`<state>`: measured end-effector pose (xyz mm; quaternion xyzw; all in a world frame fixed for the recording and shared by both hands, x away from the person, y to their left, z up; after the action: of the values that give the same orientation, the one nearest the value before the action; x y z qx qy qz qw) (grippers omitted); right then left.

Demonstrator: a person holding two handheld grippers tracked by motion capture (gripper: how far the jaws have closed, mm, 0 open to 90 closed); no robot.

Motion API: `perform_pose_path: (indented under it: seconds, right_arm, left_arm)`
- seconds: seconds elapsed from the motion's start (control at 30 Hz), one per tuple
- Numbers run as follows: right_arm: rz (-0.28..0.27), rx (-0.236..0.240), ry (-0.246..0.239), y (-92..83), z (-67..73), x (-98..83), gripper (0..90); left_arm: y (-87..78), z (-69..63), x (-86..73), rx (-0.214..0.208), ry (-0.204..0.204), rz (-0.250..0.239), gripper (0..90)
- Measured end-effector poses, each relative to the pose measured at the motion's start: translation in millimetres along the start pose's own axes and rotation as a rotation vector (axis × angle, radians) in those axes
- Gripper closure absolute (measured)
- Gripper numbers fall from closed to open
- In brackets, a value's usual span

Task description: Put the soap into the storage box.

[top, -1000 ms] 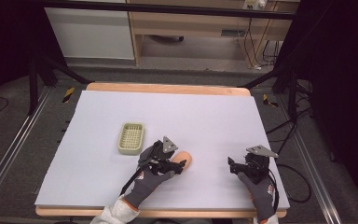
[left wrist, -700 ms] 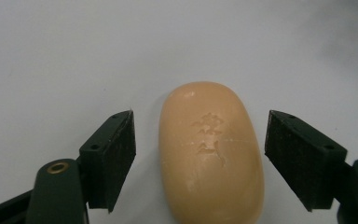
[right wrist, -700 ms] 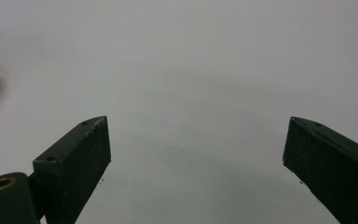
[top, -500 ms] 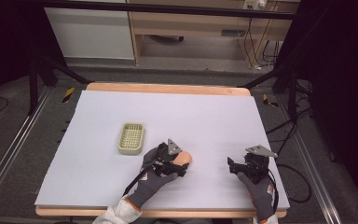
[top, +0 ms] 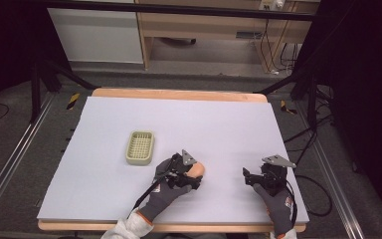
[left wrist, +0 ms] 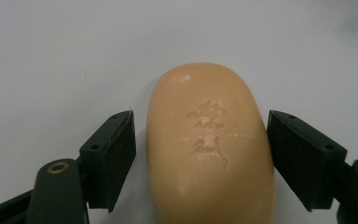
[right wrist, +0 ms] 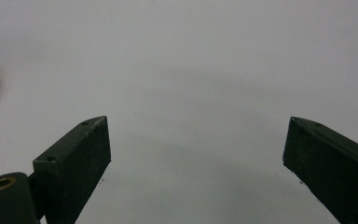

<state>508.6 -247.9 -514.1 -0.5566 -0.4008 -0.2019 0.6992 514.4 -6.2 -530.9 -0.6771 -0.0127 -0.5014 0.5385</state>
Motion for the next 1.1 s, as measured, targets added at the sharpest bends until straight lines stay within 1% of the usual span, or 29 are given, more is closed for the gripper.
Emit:
perform_pose_path:
  seconds: [0.1,0.2,0.4,0.53,0.73,1.1]
  right_arm:
    - [0.0,-0.001,0.0,0.0,-0.2,0.0,7.9]
    - [0.001,-0.002,0.001,0.2,-0.4,-0.2,7.9]
    - [0.001,-0.002,0.001,0.2,-0.4,-0.3,8.0]
    - [0.003,-0.005,0.001,0.9,-0.2,-0.8,7.9]
    - [0.007,-0.005,0.004,1.6,-0.4,-1.5,8.0]
    - [0.01,-0.004,0.004,2.0,0.2,-1.7,8.0]
  left_arm:
    - [3.0,-1.3,-2.8,-0.002,-0.001,0.015,24.9]
    - [3.7,-1.7,-3.7,-0.001,-0.002,0.019,25.5]
    - [4.0,-2.4,-3.9,0.005,0.0,0.018,26.7]
    - [3.8,-3.8,-4.0,0.012,0.004,0.022,29.0]
    - [3.4,-4.0,-4.0,0.013,0.002,0.02,30.8]
    - [2.4,-3.8,-3.6,0.006,-0.004,0.023,31.4]
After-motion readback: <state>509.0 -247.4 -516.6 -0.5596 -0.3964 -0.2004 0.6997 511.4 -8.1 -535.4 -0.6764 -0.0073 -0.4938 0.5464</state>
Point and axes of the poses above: each handheld gripper's, and its own axes: y roughly forward along the jaws, x roughly out of its top, z roughly to its left, the point moved 8 cm from there along y, roughly forward along the jaws, and after that the axes turned 6 degrees about x, right-handed, at the moved point
